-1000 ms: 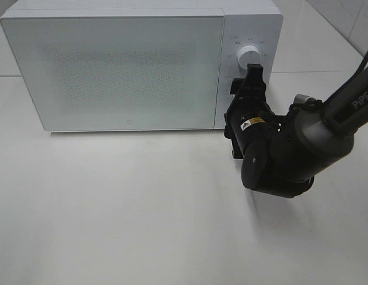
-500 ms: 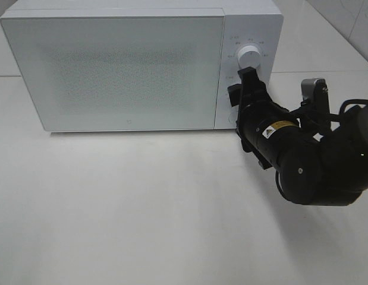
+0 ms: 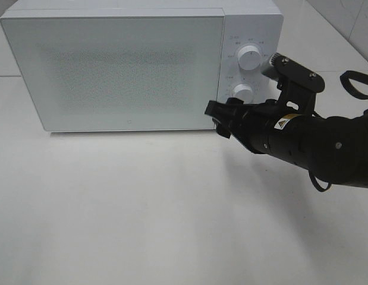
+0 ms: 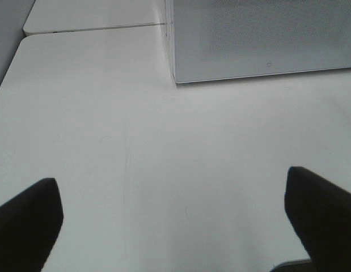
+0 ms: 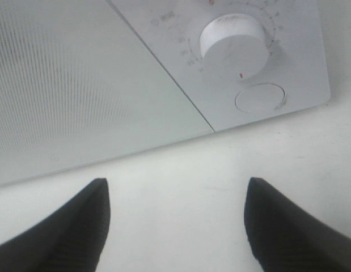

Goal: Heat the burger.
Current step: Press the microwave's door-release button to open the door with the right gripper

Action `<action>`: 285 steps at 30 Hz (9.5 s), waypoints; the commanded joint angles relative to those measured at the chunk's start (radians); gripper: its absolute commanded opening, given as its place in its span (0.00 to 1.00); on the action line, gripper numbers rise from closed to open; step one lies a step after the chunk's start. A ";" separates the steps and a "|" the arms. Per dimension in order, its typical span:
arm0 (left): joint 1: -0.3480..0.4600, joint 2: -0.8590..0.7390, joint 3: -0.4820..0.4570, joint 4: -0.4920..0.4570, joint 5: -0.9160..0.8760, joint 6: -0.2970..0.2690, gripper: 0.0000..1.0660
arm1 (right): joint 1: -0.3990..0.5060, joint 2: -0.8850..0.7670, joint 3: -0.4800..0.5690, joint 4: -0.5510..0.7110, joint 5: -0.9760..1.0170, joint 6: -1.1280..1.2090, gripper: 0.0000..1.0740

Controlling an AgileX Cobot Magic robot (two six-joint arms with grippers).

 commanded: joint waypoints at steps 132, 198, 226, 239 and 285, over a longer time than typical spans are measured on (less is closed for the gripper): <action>0.000 -0.018 0.002 0.000 -0.013 -0.005 0.94 | -0.415 -1.607 0.011 -0.604 1.575 -0.095 0.70; 0.000 -0.018 0.002 0.000 -0.013 -0.005 0.94 | -0.411 -0.382 0.261 -0.323 -0.197 -0.390 0.70; 0.000 -0.018 0.002 0.000 -0.013 -0.005 0.94 | 0.150 -0.039 0.185 0.291 -0.567 -0.571 0.70; 0.000 -0.018 0.002 0.000 -0.013 -0.005 0.94 | 0.229 0.057 0.120 0.374 -0.567 -0.571 0.70; 0.000 -0.018 0.002 0.000 -0.013 -0.005 0.94 | 0.228 0.057 0.120 0.372 -0.444 1.009 0.00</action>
